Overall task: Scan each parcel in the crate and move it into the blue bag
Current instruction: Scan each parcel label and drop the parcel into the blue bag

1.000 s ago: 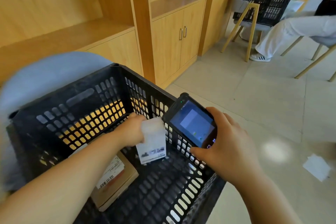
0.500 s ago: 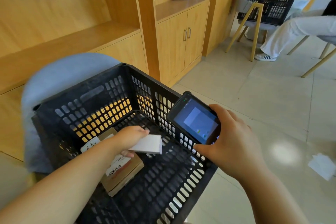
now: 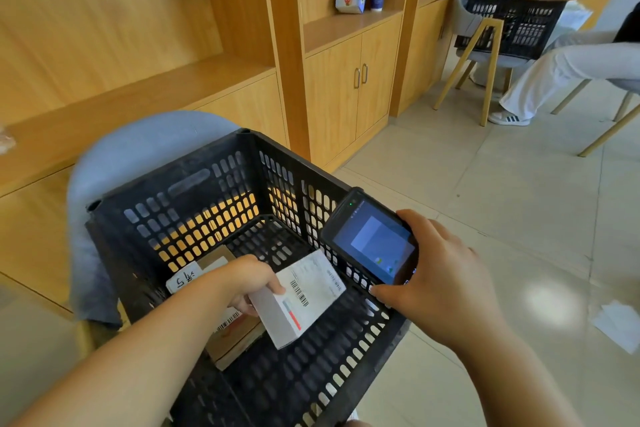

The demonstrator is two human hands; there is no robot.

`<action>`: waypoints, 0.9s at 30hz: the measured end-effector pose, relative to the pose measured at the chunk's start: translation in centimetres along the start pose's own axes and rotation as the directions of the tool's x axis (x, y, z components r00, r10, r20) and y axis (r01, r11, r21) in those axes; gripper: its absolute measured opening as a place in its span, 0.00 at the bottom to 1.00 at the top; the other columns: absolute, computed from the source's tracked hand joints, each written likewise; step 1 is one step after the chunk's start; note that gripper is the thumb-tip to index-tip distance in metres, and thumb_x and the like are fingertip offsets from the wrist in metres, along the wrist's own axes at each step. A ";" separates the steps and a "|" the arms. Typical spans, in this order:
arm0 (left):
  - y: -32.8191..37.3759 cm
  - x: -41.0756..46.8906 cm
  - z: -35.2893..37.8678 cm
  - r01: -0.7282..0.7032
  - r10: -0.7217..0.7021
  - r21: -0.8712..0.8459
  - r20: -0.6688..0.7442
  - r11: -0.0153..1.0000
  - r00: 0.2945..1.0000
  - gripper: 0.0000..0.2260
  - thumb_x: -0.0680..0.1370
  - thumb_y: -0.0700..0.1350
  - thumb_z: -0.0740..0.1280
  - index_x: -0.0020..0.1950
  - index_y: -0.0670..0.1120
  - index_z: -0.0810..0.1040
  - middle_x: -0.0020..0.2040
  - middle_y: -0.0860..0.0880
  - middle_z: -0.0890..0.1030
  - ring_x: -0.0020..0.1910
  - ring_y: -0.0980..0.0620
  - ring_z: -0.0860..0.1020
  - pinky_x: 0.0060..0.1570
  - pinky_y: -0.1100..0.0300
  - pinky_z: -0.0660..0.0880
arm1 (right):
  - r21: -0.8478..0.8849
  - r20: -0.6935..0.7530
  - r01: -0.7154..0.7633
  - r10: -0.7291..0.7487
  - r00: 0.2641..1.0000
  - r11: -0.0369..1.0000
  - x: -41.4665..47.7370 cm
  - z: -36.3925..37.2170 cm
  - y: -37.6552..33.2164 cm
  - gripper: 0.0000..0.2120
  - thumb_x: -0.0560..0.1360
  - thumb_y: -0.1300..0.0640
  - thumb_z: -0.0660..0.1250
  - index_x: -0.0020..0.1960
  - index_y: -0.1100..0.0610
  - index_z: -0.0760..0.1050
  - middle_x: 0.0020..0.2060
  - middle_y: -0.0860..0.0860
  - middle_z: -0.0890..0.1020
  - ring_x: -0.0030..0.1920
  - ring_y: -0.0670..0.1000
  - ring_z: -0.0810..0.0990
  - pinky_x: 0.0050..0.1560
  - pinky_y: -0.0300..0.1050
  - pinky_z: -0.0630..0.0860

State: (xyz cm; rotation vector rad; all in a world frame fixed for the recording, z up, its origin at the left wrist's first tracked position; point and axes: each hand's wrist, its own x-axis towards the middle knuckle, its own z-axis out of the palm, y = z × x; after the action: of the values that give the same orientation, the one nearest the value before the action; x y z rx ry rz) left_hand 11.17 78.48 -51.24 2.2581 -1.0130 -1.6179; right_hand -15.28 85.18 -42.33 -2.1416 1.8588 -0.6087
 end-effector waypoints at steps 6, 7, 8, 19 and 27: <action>-0.8 -4.1 -1.5 -0.117 0.103 -0.244 -0.070 0.963 0.992 0.18 0.71 0.33 0.72 0.58 0.40 0.70 0.53 0.38 0.79 0.49 0.42 0.81 0.39 0.49 0.82 | -0.025 0.006 -0.020 0.020 1.000 0.999 -1.4 -0.6 -0.3 0.43 0.59 0.41 0.74 0.68 0.45 0.58 0.55 0.43 0.74 0.49 0.48 0.72 0.45 0.45 0.70; -1.1 -4.8 -1.9 -0.145 0.125 -0.290 -0.087 0.946 0.988 0.17 0.71 0.33 0.72 0.57 0.39 0.72 0.53 0.39 0.80 0.48 0.43 0.82 0.39 0.50 0.82 | -0.024 0.007 -0.022 0.022 1.000 0.999 -1.7 -0.8 -0.5 0.43 0.59 0.41 0.74 0.69 0.45 0.58 0.55 0.43 0.74 0.50 0.48 0.73 0.45 0.45 0.70; -1.6 -5.5 -2.3 -0.182 0.156 -0.333 -0.104 0.925 0.982 0.16 0.71 0.33 0.73 0.56 0.39 0.75 0.53 0.40 0.81 0.48 0.44 0.82 0.40 0.51 0.82 | -0.025 0.007 -0.021 0.021 1.000 0.999 -2.0 -0.9 -0.7 0.43 0.59 0.41 0.74 0.69 0.45 0.58 0.55 0.43 0.74 0.50 0.48 0.73 0.46 0.45 0.71; -6.9 -13.6 -4.5 -0.658 0.461 -0.061 -0.664 0.751 0.589 0.21 0.66 0.49 0.79 0.55 0.53 0.75 0.51 0.55 0.81 0.45 0.57 0.80 0.38 0.59 0.80 | -0.101 0.084 0.073 -0.065 0.994 0.992 -5.7 -3.2 -3.9 0.45 0.60 0.41 0.72 0.72 0.46 0.56 0.56 0.44 0.74 0.49 0.48 0.73 0.46 0.45 0.72; -9.2 -17.6 -5.1 -0.700 0.449 0.002 -0.768 0.714 0.456 0.23 0.66 0.48 0.79 0.58 0.52 0.74 0.49 0.57 0.79 0.42 0.63 0.77 0.26 0.73 0.70 | -0.146 0.123 0.212 -0.195 0.973 0.966 -7.7 -4.7 -6.8 0.38 0.59 0.40 0.71 0.64 0.45 0.62 0.47 0.43 0.73 0.43 0.47 0.72 0.41 0.43 0.72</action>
State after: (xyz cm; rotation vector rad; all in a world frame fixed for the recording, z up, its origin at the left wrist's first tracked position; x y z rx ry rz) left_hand 16.55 95.16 -40.47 1.7263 -1.0153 -0.4336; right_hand -12.22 94.31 -36.38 -2.4375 1.6954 -0.3858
